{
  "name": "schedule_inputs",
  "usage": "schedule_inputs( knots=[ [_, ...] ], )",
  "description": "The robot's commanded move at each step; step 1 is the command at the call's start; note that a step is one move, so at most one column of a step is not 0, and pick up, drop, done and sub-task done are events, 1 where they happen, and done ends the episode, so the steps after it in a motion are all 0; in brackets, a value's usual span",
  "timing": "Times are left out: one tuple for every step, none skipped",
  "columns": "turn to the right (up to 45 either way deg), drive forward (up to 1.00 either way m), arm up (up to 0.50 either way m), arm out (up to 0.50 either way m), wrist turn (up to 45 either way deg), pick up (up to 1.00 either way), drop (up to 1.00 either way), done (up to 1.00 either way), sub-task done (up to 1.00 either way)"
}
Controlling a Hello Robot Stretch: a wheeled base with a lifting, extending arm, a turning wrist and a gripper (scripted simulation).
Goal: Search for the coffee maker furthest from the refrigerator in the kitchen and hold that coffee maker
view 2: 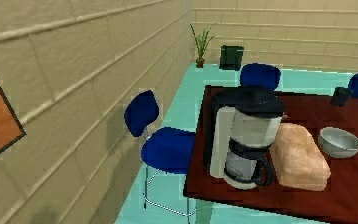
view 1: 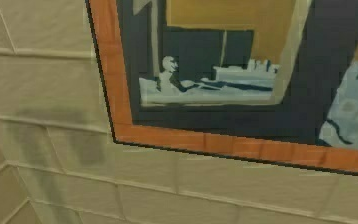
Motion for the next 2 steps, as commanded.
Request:
schedule_inputs(
  knots=[
    [21.0, 0.0, 0.0, 0.0, 0.0, 0.0, 0.0, 0.0, 0.0],
    [0.0, 0.0, 0.5, 0.0, 0.0, 0.0, 0.0, 0.0, 0.0]
  ],
)
